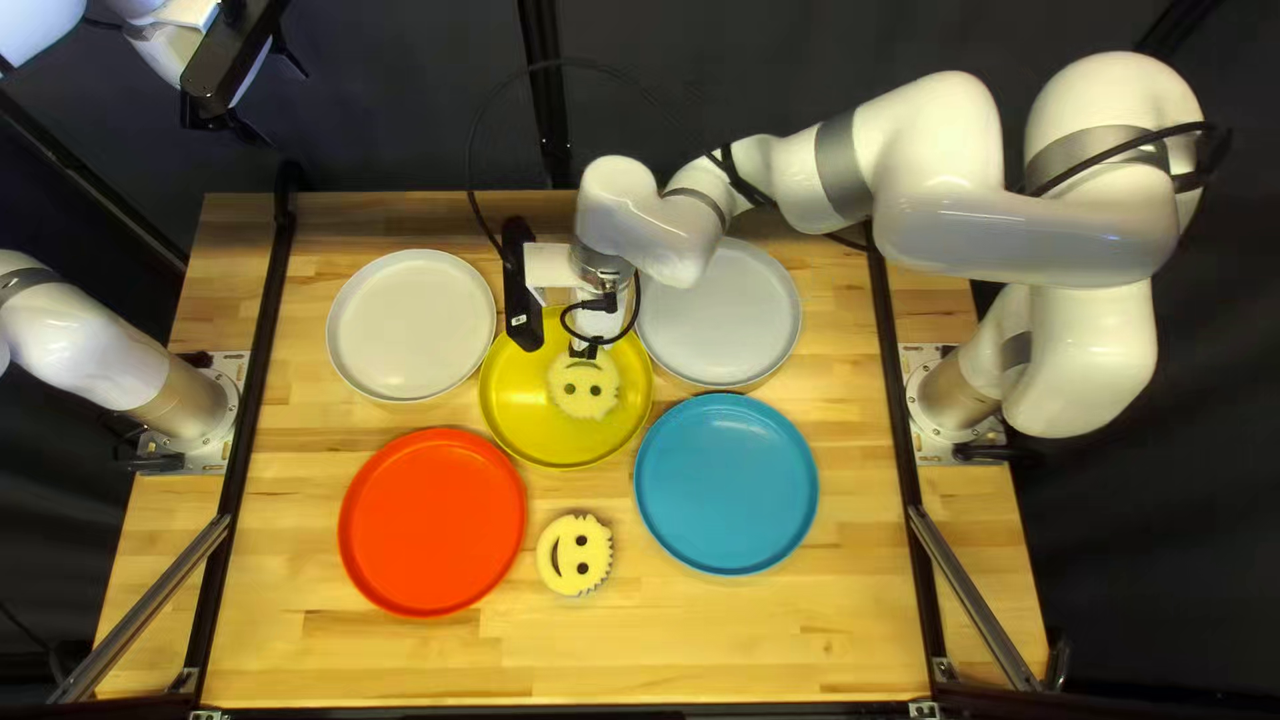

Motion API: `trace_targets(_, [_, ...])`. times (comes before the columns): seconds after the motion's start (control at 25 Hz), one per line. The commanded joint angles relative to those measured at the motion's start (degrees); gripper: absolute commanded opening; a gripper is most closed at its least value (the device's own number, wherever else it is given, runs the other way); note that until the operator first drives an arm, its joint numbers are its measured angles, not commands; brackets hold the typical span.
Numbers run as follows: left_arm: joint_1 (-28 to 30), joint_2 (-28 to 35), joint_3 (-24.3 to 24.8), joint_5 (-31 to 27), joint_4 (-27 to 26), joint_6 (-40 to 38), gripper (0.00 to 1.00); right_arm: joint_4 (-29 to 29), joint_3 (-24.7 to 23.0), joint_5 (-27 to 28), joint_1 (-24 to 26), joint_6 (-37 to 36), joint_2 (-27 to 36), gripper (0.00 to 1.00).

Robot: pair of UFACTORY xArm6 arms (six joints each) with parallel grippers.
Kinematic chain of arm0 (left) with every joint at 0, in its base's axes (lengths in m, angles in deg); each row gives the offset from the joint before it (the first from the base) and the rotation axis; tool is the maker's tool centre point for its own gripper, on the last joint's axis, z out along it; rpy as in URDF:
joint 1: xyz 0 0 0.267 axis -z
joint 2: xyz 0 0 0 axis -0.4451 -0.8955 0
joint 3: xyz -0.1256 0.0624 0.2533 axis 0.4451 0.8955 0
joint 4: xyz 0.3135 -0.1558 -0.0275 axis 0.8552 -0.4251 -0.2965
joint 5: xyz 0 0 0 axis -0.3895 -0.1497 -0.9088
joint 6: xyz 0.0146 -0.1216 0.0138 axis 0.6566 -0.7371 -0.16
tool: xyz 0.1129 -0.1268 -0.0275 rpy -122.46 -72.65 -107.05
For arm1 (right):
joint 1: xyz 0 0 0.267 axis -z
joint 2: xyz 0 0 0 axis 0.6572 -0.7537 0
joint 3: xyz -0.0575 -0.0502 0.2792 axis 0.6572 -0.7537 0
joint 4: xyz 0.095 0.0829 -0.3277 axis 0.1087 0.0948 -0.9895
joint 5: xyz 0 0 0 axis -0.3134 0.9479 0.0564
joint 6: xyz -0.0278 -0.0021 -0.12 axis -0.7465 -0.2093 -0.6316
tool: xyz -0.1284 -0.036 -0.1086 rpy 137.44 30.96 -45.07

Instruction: Pick up sponge and scrub the plate

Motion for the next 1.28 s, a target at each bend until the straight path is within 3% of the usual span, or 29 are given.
trace_targets(0.04, [0.0, 0.0, 0.0, 0.0, 0.0, 0.0, 1.0, 0.0, 0.0, 0.0, 0.0, 0.0, 0.0, 0.0])
trace_targets(0.56, [0.0, 0.0, 0.0, 0.0, 0.0, 0.0, 1.0, -4.2, 4.9, -2.8, -0.5, 1.2, -7.4, 0.0])
trace_targets(1.04, [0.0, 0.0, 0.0, 0.0, 0.0, 0.0, 1.0, -5.8, 0.8, -1.5, 5.6, -3.8, -3.4, 0.0])
trace_targets(1.28, [0.0, 0.0, 0.0, 0.0, 0.0, 0.0, 1.0, -7.7, -0.8, -4.1, 2.7, -2.6, -3.0, 0.0])
